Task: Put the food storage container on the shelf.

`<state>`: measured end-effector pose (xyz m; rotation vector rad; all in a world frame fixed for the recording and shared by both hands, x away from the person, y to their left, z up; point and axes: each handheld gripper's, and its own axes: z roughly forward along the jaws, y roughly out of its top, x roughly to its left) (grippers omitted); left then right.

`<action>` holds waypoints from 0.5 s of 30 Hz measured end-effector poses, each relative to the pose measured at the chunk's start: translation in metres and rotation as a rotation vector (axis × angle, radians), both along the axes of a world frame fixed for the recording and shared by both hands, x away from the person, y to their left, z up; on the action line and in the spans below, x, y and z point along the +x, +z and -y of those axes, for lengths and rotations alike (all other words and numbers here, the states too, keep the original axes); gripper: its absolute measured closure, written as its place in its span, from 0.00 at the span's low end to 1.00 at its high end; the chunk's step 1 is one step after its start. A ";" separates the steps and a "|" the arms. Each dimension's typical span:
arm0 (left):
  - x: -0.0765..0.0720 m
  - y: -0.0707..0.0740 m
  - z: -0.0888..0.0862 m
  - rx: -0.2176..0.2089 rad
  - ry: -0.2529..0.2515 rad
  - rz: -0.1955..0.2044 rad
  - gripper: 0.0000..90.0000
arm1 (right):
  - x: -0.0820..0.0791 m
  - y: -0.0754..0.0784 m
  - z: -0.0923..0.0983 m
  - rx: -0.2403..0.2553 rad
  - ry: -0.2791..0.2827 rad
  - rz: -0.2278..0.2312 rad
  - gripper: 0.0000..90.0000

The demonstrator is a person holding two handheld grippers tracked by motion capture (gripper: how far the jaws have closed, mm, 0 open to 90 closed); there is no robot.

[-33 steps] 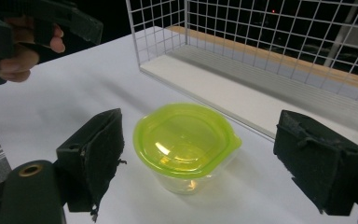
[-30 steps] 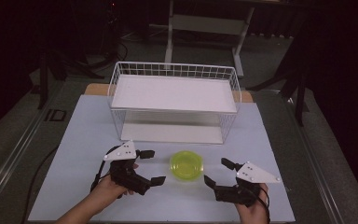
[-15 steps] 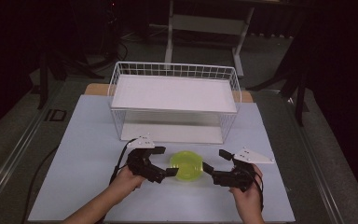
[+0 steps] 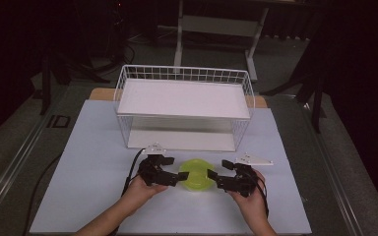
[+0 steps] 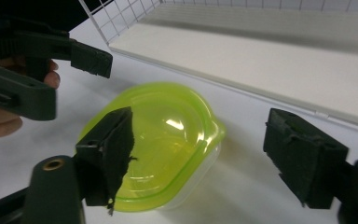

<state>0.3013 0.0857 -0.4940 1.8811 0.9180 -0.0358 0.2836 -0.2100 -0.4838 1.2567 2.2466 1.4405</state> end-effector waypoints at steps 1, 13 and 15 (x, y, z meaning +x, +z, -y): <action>0.001 -0.002 0.000 -0.002 0.011 -0.017 0.17 | 0.001 -0.001 0.001 -0.003 -0.005 -0.008 0.34; 0.001 -0.017 0.004 0.030 0.034 -0.127 0.39 | 0.004 -0.015 -0.002 -0.022 -0.014 -0.068 0.43; 0.000 -0.018 0.005 0.030 0.027 -0.137 0.46 | 0.005 -0.018 -0.003 -0.020 -0.014 -0.082 0.45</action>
